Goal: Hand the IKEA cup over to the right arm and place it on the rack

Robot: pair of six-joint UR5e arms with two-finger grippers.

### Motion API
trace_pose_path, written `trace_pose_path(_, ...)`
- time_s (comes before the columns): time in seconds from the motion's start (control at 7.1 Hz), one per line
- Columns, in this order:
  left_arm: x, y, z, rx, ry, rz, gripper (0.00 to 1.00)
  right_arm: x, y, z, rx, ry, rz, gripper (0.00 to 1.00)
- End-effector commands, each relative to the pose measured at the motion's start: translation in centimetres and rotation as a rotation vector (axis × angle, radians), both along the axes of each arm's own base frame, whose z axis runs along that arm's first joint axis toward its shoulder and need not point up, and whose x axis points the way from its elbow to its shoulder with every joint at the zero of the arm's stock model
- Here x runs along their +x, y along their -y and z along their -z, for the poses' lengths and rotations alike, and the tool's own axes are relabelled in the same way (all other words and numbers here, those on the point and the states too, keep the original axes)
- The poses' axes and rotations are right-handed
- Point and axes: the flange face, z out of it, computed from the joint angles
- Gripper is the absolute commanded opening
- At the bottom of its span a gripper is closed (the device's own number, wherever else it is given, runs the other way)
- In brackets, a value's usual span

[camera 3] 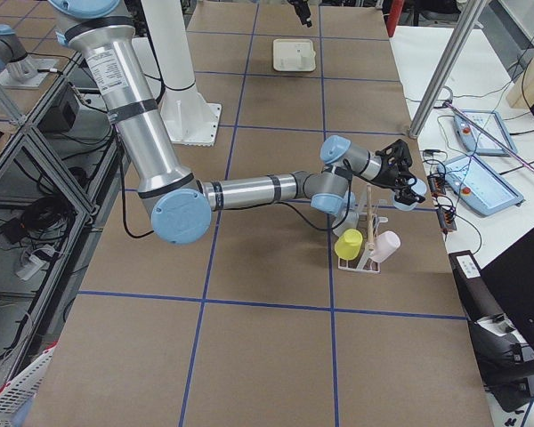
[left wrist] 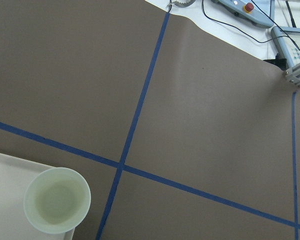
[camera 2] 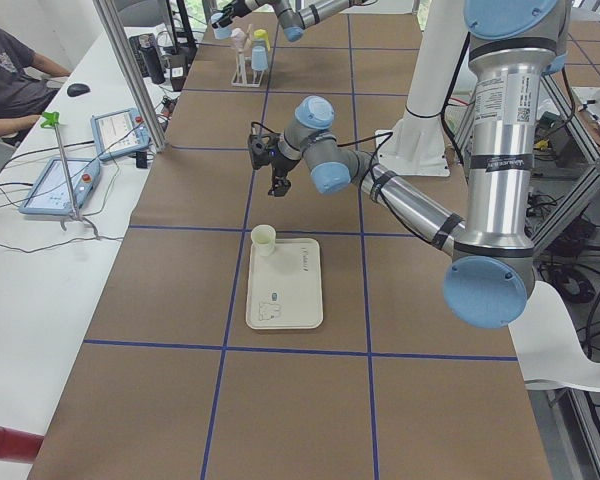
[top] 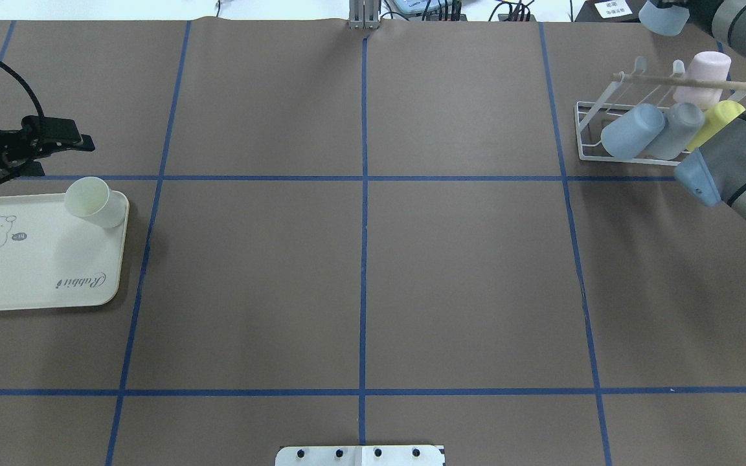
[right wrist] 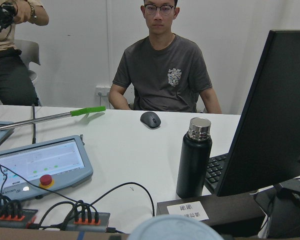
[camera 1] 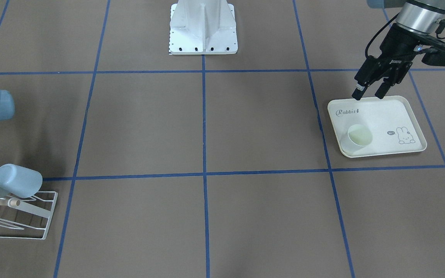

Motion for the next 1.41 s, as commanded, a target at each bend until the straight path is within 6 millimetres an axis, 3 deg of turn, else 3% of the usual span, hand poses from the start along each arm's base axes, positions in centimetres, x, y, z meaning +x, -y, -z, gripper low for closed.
trace_pose_path(0.0, -0.1, 0.0, 0.0, -0.001, -0.001, -0.003, 1.00, 0.4, -0.9, -1.9, -0.009, -0.043, 0.016, 0.00)
trace_pose_path(0.42, -0.1, -0.1, 0.1, 0.001, -0.005, -0.003, 1.00, 1.0, -2.1, -3.5, -0.010, -0.102, 0.034, 0.00)
trace_pose_path(0.99, -0.4, -0.5, -0.8, -0.016, 0.006, -0.005, 1.00, -1.2, -3.0, -3.1, 0.027, -0.081, 0.061, 0.00)
trace_pose_path(1.27, -0.4, -0.5, -0.6, -0.014, 0.004, -0.004, 1.00, -1.3, -4.0, -4.9, 0.005, -0.092, 0.071, 0.00)
